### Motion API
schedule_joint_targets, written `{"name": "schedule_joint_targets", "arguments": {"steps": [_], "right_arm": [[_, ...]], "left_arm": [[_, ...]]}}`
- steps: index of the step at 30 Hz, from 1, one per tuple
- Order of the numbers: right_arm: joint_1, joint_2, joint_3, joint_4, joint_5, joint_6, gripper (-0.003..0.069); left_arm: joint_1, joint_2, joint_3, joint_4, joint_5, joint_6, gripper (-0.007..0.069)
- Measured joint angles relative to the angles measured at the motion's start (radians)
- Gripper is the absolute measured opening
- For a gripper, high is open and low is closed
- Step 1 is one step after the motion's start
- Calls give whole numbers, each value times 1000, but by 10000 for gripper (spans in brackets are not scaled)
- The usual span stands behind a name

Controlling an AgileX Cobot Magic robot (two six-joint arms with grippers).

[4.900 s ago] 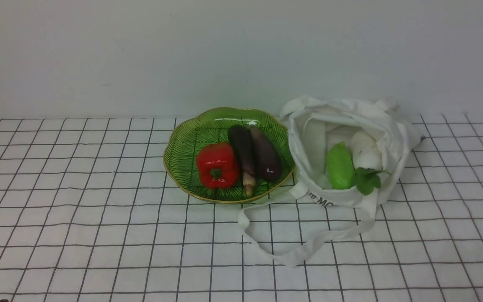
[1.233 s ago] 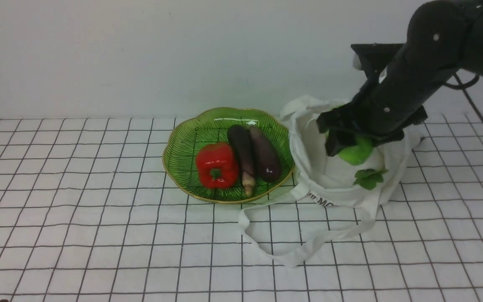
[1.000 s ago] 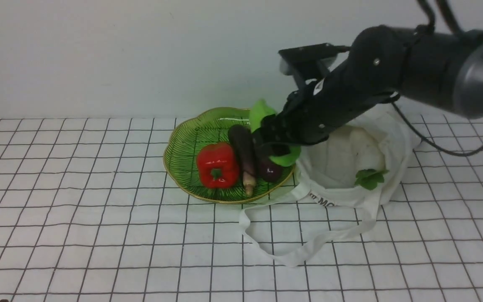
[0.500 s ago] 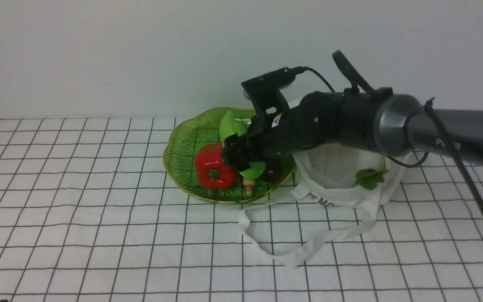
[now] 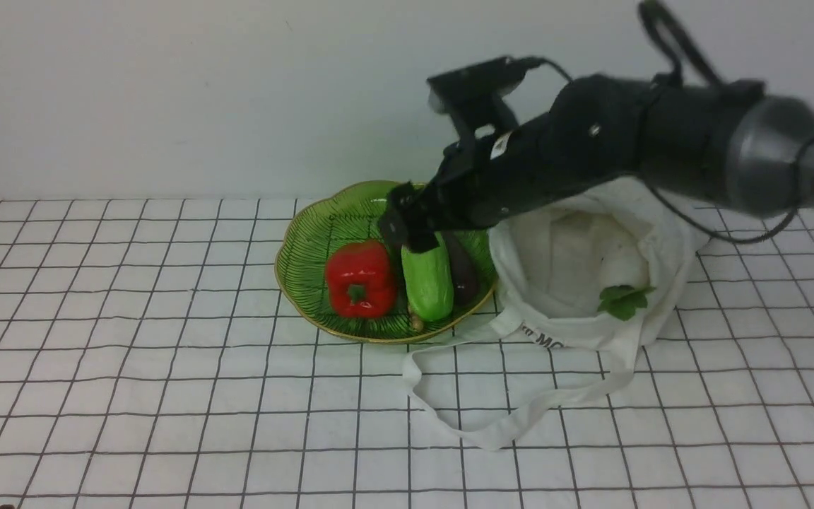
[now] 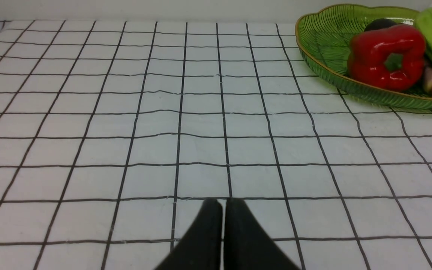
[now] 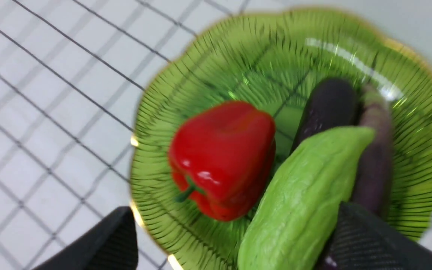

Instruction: Take vegetables from bag on white checkered tablecloth place on plate.

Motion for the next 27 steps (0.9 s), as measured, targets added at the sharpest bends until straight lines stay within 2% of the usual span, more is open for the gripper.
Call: {"name": "schedule_joint_targets", "arguments": {"steps": [3,4,5,7,12,14,18,23,27], "right_arm": [[-13,-136,0,-18,106,0,556],[-25,-240,0,-52,188,0,494],[-27,-251,0,-57,197,0,486],[-37,-338,-1,-92,265,1,425],[-89,-583,-3,-222,554,88,203],[-100,-625,1,-244,591,111,164],[-135,-831,72,-345,633,208,21],[-141,-1102,269,-402,638,297,-13],[-142,-1315,483,-407,510,350,-14]], "left_arm": [[0,0,0,0,0,0,-8],[0,0,0,0,0,0,-8],[0,0,0,0,0,0,-8],[0,0,0,0,0,0,-8],[0,0,0,0,0,0,-8],[0,0,0,0,0,0,-8],[0,0,0,0,0,0,-8],[0,0,0,0,0,0,-8],[0,0,0,0,0,0,-8]]}}
